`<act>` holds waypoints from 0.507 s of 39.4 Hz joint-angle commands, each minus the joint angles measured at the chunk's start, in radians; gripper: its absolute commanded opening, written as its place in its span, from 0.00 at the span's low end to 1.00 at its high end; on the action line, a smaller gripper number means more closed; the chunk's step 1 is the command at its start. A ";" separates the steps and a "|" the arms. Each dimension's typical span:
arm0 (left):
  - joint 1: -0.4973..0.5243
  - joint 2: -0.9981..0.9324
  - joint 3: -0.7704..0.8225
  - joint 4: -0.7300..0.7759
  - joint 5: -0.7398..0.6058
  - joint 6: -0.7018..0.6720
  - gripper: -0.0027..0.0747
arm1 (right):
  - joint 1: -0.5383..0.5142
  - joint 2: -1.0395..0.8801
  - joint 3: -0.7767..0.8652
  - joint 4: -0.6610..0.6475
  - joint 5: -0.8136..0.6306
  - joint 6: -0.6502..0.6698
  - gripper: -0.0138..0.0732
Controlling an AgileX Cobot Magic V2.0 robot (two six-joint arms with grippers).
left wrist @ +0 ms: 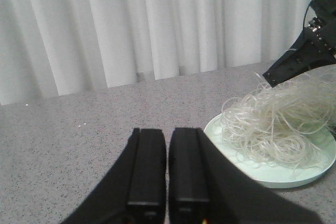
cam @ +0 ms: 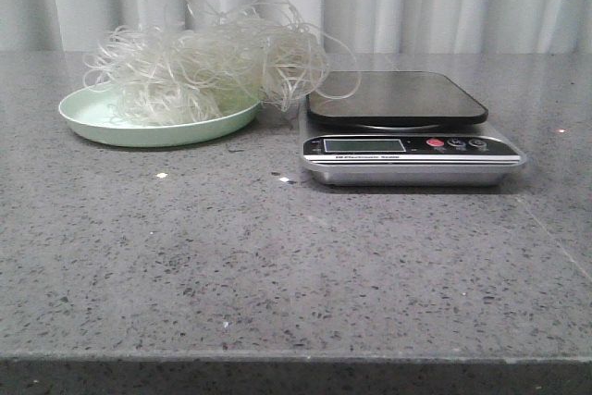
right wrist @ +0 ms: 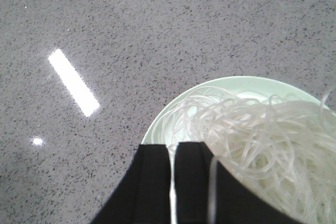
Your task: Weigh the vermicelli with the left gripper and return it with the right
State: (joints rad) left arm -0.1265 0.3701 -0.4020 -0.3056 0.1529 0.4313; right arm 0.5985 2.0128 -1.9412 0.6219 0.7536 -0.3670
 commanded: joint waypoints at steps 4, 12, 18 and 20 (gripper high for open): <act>0.003 0.004 -0.027 -0.014 -0.075 -0.013 0.21 | -0.010 -0.062 -0.033 0.014 0.041 -0.011 0.62; 0.003 0.004 -0.027 -0.014 -0.075 -0.013 0.21 | -0.047 -0.071 -0.033 -0.034 0.171 -0.011 0.66; 0.003 0.004 -0.027 -0.014 -0.075 -0.013 0.21 | -0.080 -0.102 -0.033 -0.109 0.223 -0.011 0.66; 0.003 0.004 -0.027 -0.014 -0.075 -0.013 0.21 | -0.089 -0.114 -0.033 -0.141 0.231 -0.011 0.66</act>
State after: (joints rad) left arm -0.1265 0.3701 -0.4020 -0.3056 0.1529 0.4313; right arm 0.5299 1.9921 -1.9412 0.5077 0.9875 -0.3670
